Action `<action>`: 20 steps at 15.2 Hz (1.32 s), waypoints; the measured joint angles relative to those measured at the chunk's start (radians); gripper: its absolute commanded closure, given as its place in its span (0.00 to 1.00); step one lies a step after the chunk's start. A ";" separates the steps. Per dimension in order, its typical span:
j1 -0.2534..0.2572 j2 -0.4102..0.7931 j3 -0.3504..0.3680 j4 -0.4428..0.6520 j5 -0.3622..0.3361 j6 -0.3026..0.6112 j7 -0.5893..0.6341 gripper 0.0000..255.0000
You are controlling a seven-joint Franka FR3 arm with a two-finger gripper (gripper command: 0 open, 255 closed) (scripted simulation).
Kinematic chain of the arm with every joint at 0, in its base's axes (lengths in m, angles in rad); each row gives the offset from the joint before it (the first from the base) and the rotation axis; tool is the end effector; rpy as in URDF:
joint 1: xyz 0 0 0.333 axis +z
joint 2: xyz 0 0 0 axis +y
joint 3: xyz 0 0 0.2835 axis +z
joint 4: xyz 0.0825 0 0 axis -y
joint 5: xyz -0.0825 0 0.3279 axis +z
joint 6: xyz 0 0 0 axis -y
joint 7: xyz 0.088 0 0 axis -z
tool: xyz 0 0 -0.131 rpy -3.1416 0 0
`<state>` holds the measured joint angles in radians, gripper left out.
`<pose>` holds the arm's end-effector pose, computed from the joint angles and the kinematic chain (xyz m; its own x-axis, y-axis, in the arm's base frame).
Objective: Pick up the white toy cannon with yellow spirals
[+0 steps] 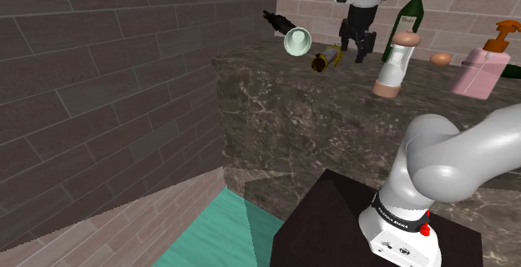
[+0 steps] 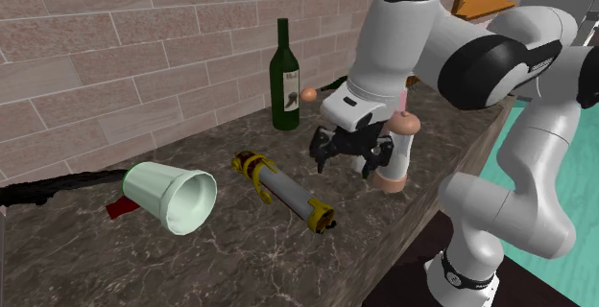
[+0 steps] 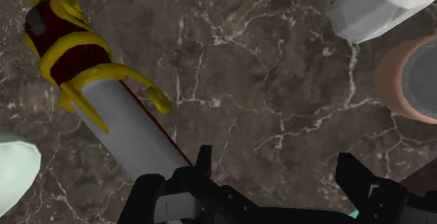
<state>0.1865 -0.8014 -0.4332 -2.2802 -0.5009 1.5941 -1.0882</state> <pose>0.2672 -0.1693 0.5536 0.5855 0.7983 -0.1410 0.8098 -0.5681 0.1465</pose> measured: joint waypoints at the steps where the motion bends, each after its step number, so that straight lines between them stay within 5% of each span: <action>1: 0.019 0.023 -0.035 0.026 -0.021 0.016 -0.070 0.00; 10: 0.235 0.218 -0.312 0.212 -0.095 0.187 -0.622 0.00; 18: 0.243 0.221 -0.357 0.141 -0.122 0.275 -0.646 0.00; 19: 0.242 0.221 -0.358 0.136 -0.123 0.279 -0.645 1.00; 20: 0.242 0.220 -0.358 0.134 -0.124 0.281 -0.644 1.00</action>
<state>0.4284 -0.5815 -0.7912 -2.1458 -0.6245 1.8749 -1.7323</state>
